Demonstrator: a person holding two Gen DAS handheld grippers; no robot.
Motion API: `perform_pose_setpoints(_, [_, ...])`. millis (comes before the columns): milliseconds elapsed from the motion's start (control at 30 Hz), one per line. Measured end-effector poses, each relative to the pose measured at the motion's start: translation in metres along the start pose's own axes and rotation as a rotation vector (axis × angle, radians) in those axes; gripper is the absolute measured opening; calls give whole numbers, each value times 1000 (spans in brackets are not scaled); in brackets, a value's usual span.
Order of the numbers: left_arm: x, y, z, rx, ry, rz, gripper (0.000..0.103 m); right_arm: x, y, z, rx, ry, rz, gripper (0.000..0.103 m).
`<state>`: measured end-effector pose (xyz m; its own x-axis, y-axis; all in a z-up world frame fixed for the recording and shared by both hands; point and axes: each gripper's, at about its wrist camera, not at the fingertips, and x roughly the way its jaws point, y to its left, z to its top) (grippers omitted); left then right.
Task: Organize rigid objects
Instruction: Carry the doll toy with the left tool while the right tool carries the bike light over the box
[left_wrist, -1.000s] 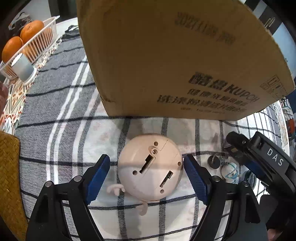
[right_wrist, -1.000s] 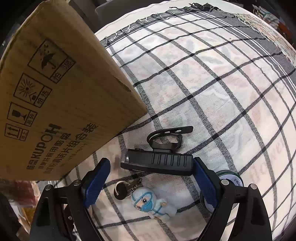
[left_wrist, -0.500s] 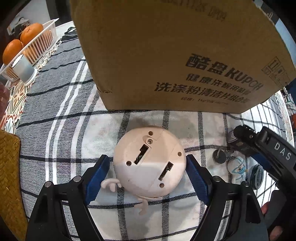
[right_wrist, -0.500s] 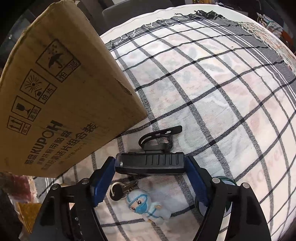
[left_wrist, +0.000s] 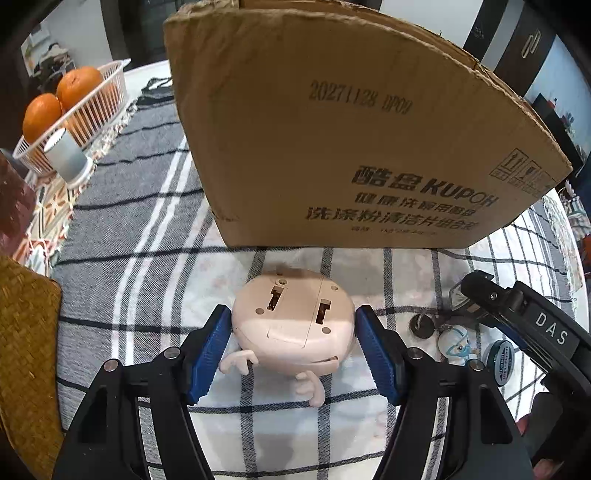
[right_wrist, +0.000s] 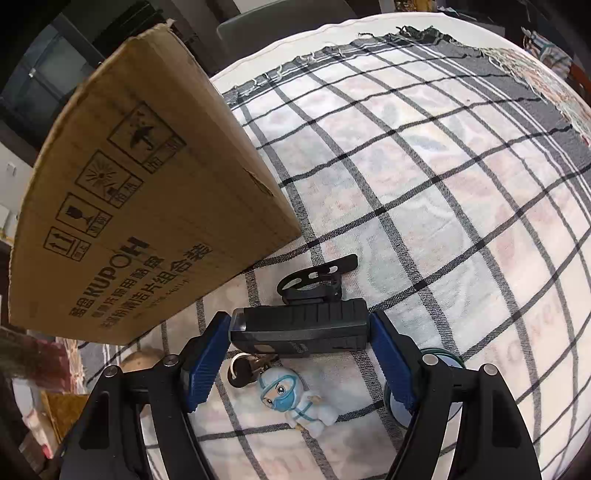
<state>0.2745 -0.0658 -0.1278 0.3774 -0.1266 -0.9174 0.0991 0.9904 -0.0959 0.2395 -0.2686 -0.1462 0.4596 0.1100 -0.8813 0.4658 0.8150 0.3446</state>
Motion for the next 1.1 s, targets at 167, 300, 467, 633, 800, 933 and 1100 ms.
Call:
perform_pose_setpoints(167, [-10,3,-2,-5,-22,-2,68,-10,1,-3,-14,-12,15,76])
perform_pose_setpoints(300, [-22,1,-3,-8,-52,0,68,-22,4,-7,-32,-34,19,76])
perform_pose_setpoints(467, [-39,-1,-5,-12,-89,-11,68,-40,9,-14,-47,-63,35,76])
perform_pose_setpoints(633, [-56,-3,-8,-9,-138,-4,68,-49,13,-10,-61,-93,54,76])
perform_pose_setpoints(800, [-72,-1,-7,-20,-171,-15,68,-65,17,-11,-84,-130,65,76])
perform_pose_setpoints(933, [-86,-1,-6,-24,-201,-27,68,-74,20,-11,-95,-153,77,76])
perform_pose_setpoints(1100, [-103,-3,-3,-21,-243,-33,68,-87,24,-12,-113,-179,99,76])
